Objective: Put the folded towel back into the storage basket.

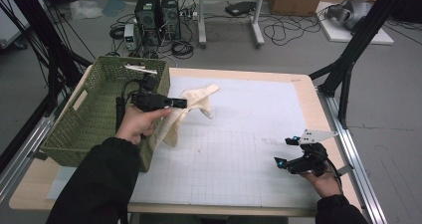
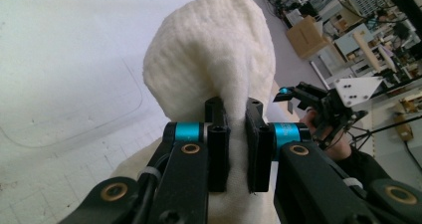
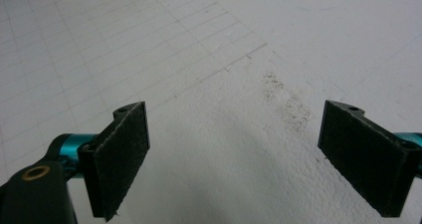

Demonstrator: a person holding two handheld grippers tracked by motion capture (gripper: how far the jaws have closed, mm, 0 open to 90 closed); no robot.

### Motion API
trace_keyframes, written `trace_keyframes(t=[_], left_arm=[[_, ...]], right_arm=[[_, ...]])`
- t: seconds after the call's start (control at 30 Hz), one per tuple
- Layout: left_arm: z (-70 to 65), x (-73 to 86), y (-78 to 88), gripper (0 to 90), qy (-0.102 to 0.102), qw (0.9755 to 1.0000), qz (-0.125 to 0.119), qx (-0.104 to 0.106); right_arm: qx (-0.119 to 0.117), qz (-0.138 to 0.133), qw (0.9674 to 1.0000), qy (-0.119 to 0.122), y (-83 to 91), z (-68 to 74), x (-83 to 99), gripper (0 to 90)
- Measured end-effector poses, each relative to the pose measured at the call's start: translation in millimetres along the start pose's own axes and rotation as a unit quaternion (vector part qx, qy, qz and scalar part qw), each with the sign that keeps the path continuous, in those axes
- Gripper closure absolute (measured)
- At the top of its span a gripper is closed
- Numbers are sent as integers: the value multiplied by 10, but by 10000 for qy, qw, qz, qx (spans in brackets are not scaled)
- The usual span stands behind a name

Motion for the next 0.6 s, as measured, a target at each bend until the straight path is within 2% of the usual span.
trace_keyframes(t=[0.13,0.33,0.6], left_arm=[[20,-66,147,825,108,9998,-130,72],[154,-122,365,825,263,9989,-375,-48],[339,-149,491,825,482,9966,-651,-121]], right_arm=[[-2,16,10000,15,-17,0,-1,119],[-20,59,10000,-1,-37,-4,4,119],[-37,101,9999,41,-65,0,3,119]])
Point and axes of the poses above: each handheld gripper's, and its own axes: y roughly backward along the jaws, x roughly out of its underside, z roughly to its left, the point moved 5 cm from there along -y, roughly forward along the jaws, and after that the axes turned 2 degrees about y, right-handed, at the moved point
